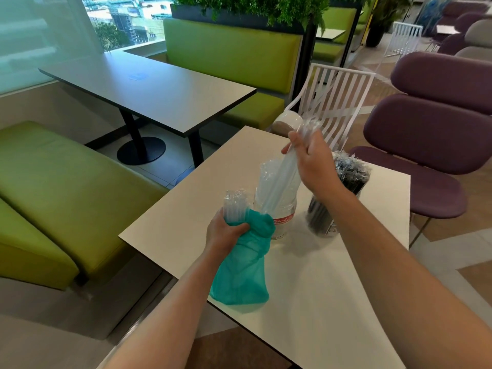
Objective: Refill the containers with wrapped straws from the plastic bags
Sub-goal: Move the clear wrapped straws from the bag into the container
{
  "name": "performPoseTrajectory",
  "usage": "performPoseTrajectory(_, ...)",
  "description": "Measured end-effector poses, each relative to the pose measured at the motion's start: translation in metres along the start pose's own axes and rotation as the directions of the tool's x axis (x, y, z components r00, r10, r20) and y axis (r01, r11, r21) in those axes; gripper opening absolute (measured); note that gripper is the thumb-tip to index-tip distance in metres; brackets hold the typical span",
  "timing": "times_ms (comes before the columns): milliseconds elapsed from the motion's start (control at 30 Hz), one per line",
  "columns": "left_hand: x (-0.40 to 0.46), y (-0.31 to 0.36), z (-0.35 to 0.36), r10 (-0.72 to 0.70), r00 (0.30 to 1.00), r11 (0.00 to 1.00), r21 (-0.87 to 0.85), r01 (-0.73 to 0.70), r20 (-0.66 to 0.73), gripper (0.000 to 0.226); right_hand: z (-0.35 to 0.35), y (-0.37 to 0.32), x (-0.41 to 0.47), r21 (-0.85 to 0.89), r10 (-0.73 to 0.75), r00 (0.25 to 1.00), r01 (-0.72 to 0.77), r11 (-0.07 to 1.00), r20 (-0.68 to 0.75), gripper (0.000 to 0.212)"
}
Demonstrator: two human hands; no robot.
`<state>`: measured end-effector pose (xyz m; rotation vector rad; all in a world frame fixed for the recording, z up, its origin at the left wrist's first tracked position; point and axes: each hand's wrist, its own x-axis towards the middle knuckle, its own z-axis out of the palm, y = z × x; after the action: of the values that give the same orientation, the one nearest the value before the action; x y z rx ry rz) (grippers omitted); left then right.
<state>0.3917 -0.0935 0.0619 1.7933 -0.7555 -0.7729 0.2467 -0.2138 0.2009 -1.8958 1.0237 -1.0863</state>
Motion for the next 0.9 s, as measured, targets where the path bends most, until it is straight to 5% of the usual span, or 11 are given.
performPoseTrajectory(300,0.001,0.000,-0.001,-0.006,1.000,1.000,0.028,0.006,0.011,0.045,0.004,-0.012,-0.012,-0.287,-0.229,0.973,0.207,0.935,-0.044,0.044)
performPoseTrajectory(600,0.001,-0.002,-0.004,0.009,1.000,1.000,0.027,-0.010,0.012,0.042,0.033,0.035,-0.020,-0.282,-0.016,0.998,0.033,0.959,0.062,0.044)
performPoseTrajectory(767,0.003,-0.007,-0.005,0.007,1.000,0.999,0.033,-0.007,0.012,0.044,0.039,0.053,-0.008,-0.684,-0.278,0.956,0.267,0.679,0.097,0.030)
performPoseTrajectory(900,0.004,-0.008,-0.005,-0.003,1.000,1.000,0.023,0.003,0.001,0.044,0.046,0.073,-0.001,-0.761,-0.167,0.961,0.278,0.586,0.222,0.045)
